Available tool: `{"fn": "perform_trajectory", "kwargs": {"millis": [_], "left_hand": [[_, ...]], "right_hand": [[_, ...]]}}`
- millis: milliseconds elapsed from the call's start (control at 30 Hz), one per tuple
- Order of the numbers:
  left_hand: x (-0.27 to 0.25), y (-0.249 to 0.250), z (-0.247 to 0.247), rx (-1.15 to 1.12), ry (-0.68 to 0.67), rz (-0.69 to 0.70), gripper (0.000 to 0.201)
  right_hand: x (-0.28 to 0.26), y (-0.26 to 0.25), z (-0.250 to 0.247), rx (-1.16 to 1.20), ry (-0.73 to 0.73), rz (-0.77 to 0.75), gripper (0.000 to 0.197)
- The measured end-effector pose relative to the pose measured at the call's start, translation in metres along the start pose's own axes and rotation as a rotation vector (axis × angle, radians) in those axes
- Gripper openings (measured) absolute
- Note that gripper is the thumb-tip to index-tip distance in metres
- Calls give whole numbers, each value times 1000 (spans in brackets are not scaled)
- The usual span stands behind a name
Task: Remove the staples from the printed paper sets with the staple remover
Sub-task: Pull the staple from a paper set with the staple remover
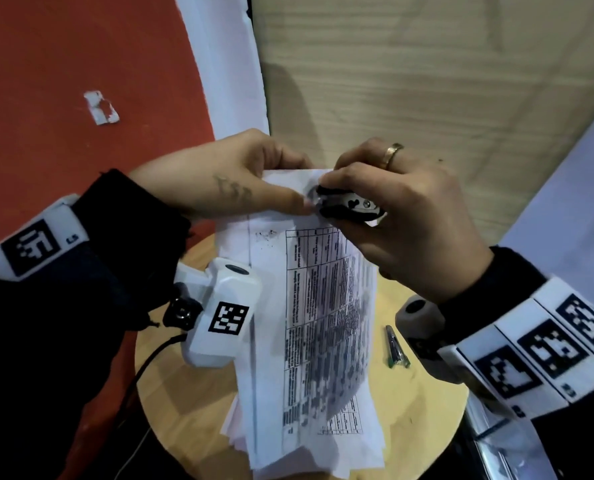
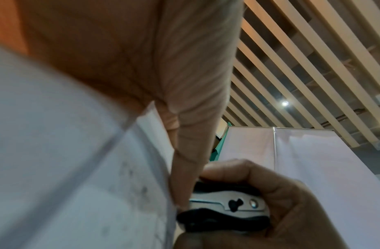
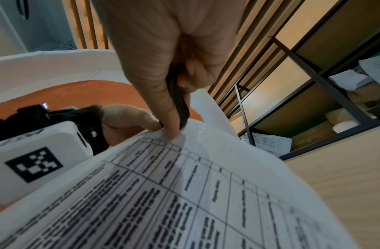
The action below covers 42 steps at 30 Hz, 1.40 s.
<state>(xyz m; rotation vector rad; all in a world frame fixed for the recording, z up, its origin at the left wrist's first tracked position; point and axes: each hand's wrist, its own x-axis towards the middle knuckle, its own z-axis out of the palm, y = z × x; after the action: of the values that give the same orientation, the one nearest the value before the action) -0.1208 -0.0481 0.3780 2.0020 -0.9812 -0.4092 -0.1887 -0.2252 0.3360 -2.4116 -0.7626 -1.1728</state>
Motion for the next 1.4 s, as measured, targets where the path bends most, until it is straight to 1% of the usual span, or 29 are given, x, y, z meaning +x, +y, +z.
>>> {"fn": "perform_trajectory", "kwargs": {"millis": [167,333,400,500,567,667,767,900,1033,1100,1133,1267,1367,1400], "left_hand": [[0,3,8,-16,132,63,20],[-2,2,8,-110,125,75,22],[-4,1,9,-139,125,82,19],[-4,-1,12,-165,140,93,9],[-5,-1,13,-179,142,93,10],[-6,0,13,-156,153,88,23],[-7,1,14,-120,133,84,28],[-8,1,14,-136,147,63,25],[-10,4,15,-129,150,67,8],[-10,4,16,-100,137,71,12],[-10,5,16,-88,129,73,14],[-12,10,17,-126,159,105,10],[-12,10,17,-1,205,115,20],[-12,9,17,54,231,124,20]], "right_hand": [[0,0,-5,39,15,30,21],[-5,-1,-7,151,76,102,25],[-6,-1,-7,206,106,142,27],[-8,-1,-9,235,115,156,28],[-8,-2,-9,226,105,154,28],[-7,-2,-11,177,72,137,28],[-4,-3,-13,162,44,136,29],[-3,-5,-17,179,13,172,38],[-6,-6,-19,228,-8,255,48],[-7,-6,-16,260,-13,282,60],[-8,-6,-15,272,-14,288,62],[-10,-5,-14,356,8,334,53],[-10,-6,-14,348,-39,314,53],[-9,-7,-14,330,-52,301,53]]}}
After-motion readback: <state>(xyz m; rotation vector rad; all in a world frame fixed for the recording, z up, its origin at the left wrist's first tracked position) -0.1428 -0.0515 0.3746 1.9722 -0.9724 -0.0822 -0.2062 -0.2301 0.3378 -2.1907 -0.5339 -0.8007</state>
